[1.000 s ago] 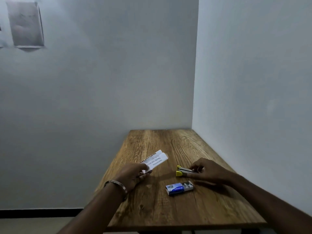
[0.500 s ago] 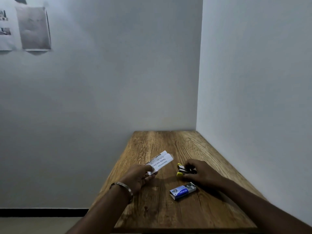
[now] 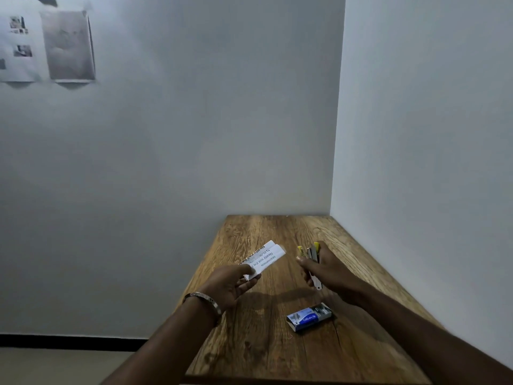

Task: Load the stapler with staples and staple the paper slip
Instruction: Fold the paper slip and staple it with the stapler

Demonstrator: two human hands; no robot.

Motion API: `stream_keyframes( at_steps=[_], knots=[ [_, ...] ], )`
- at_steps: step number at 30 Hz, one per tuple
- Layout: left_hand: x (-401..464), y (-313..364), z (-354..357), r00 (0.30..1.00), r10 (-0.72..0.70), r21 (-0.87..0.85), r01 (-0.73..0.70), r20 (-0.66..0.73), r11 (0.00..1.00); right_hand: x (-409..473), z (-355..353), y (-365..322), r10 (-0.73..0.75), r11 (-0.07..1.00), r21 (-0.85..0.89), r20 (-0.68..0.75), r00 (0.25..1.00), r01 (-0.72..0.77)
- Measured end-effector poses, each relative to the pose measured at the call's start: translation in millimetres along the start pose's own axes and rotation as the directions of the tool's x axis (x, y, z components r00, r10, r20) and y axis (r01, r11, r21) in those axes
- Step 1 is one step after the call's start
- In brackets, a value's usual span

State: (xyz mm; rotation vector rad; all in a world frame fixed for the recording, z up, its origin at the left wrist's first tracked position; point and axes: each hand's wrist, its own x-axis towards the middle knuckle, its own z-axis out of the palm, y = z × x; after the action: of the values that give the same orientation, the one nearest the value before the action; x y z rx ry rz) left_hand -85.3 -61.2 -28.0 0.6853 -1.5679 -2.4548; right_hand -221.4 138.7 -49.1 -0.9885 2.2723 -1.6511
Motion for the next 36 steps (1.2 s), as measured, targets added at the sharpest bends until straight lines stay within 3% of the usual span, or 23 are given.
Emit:
stream_keyframes(
  at_steps=[5, 8, 12, 22, 36],
  knots=[
    [2, 5, -1, 1.000, 0.025, -0.019, -0.025, 0.001, 1.000, 2, 5, -13, 0.223, 0.958, 0.147, 0.155, 0.962, -0.246],
    [2, 6, 2, 0.999, 0.033, -0.030, -0.032, 0.012, 0.999, 5, 9, -19, 0.283, 0.937, 0.158, 0.177, 0.942, -0.311],
    [1, 5, 6, 0.999, 0.045, -0.020, -0.044, 0.029, 0.999, 7, 15, -23, 0.307, 0.933, 0.129, 0.199, 0.931, -0.335],
    [-6, -2, 15, 0.997, 0.067, 0.050, -0.068, 0.023, 0.996, 7, 26, -24, 0.282, 0.909, 0.261, 0.186, 0.941, -0.324],
    [-15, -5, 21, 0.989, 0.111, 0.071, -0.118, 0.102, 0.990, 7, 30, -23, 0.371, 0.827, 0.403, 0.134, 0.919, -0.393]
  ],
)
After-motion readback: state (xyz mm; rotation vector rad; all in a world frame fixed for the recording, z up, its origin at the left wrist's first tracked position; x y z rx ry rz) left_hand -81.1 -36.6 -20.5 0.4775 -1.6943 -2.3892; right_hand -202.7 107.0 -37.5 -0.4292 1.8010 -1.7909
